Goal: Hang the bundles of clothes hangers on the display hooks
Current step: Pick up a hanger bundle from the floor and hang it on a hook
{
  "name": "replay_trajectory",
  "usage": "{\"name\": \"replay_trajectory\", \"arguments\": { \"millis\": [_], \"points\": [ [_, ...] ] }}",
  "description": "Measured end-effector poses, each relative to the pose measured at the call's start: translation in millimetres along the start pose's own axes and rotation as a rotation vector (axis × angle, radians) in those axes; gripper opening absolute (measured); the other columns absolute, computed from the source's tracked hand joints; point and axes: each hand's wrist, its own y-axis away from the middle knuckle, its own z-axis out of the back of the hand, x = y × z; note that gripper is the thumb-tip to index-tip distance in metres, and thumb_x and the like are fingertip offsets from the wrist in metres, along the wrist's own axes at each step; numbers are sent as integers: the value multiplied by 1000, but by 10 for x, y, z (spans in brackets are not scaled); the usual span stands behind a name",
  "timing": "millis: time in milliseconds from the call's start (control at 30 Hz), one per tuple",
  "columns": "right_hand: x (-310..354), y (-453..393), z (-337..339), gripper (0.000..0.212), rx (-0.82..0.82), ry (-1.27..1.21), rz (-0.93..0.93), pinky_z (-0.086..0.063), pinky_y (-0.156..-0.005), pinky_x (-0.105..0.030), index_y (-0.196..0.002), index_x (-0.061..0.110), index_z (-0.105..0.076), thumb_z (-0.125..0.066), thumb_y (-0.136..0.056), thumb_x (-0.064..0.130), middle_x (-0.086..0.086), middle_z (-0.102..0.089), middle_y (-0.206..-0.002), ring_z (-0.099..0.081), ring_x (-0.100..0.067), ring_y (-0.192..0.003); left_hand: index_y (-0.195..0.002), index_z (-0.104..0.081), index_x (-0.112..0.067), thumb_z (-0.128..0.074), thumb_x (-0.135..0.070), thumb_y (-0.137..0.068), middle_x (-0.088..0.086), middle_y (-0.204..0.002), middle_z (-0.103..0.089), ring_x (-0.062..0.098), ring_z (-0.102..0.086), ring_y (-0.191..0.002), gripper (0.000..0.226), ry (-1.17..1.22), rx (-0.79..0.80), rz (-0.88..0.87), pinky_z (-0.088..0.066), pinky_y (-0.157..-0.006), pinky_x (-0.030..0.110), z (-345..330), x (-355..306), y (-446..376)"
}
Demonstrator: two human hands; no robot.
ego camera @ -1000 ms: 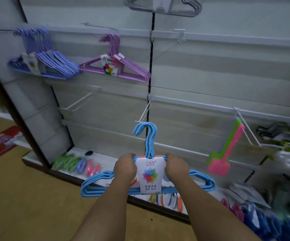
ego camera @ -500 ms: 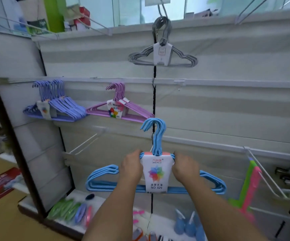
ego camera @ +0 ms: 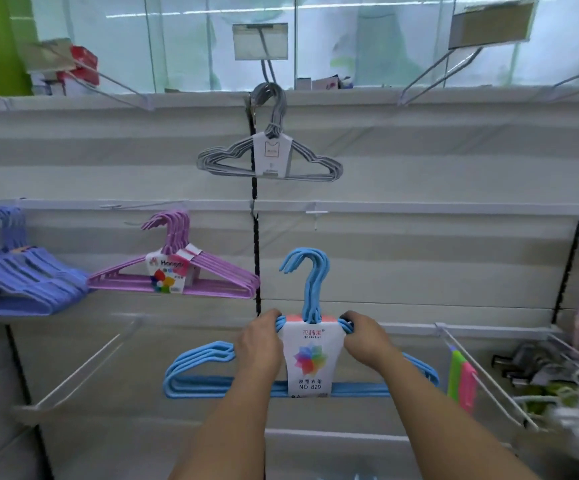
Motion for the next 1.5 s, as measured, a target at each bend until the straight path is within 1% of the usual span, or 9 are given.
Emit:
{"name": "replay_trajectory", "arguments": {
  "millis": [100, 167, 233, 333, 400, 500, 600, 833, 1500],
  "points": [
    [52, -143, 49, 32, -19, -341, -67, -45, -94, -34, -118, 12, -62, -46, -90, 9, -7, -62, -121, -55, -21, -105, -122, -53, -27, -44, -11, -94, 2, -111, -65, 21, -58, -97, 33, 18, 11, -31, -42, -74, 31, -66, -25, -206],
    [124, -189, 40, 33, -36, -457, -69, -40, -101, -38, -122, 13, -61, -47, -96, 28, -6, -60, -127, -53, -21, -113, -123, -54, -28, -44, -10, -94, 3, -111, -65, 24, -59, -99, 36, 37, 9, -57, -44, -78, 33, -120, -61, -288],
    [175, -241, 4, 52, -48, -333, -65, -35, -106, -44, -131, 22, -53, -43, -93, 55, 0, -58, -131, -51, -21, -120, -125, -54, -28, -43, -8, -93, 3, -114, -66, 24, -59, -102, 40, 53, 10, -82, -44, -82, 33, -186, -87, -355],
    [224, -316, 16, 69, -144, -102, -65, -25, -111, -49, -143, 29, -35, -41, -86, 69, 3, -54, -135, -48, -22, -127, -126, -55, -29, -44, -7, -92, 1, -115, -66, 24, -60, -103, 42, 71, -5, -93, -45, -84, 34, -269, -130, -436],
    [306, -379, 60, 68, -206, -101, -4, -30, -109, -49, -141, 28, -34, -42, -87, 67, 3, -56, -131, -52, -23, -123, -127, -54, -29, -43, -4, -91, 2, -116, -65, 23, -59, -104, 45, 75, 0, -116, -44, -82, 32, -296, -192, -458],
    [439, -499, 110, 45, -272, -345, 38, -47, -90, -45, -115, 18, -46, -37, -94, 57, 1, -60, -94, -60, -24, -93, -123, -55, -28, -43, -2, -90, 3, -113, -66, 24, -59, -103, 44, 85, 5, -160, -44, -79, 32, -319, -282, -506],
    [476, -581, 167, 43, -343, -453, 24, -44, -79, -40, -105, 14, -47, -27, -99, 52, 0, -53, -81, -54, -21, -81, -122, -56, -28, -44, -2, -90, 2, -112, -66, 24, -60, -101, 43, 71, -20, -178, -43, -77, 32, -311, -373, -570],
    [549, -824, 347, 46, -373, -574, 18, -45, -93, -49, -112, 14, -45, -24, -99, 53, 1, -51, -85, -54, -24, -90, -126, -55, -26, -45, -4, -92, 3, -117, -65, 24, -59, -104, 42, 84, -95, -226, -43, -78, 32, -245, -572, -797],
    [665, -1355, 144, 33, -340, -839, 39, -50, -87, -45, -101, 19, -51, -40, -97, 50, -10, -60, -98, -59, -25, -88, -132, -52, -22, -48, -3, -93, 4, -120, -63, 22, -58, -104, 44, 102, -173, -199, -46, -86, 33, -383, -376, -1331]
  ]
}}
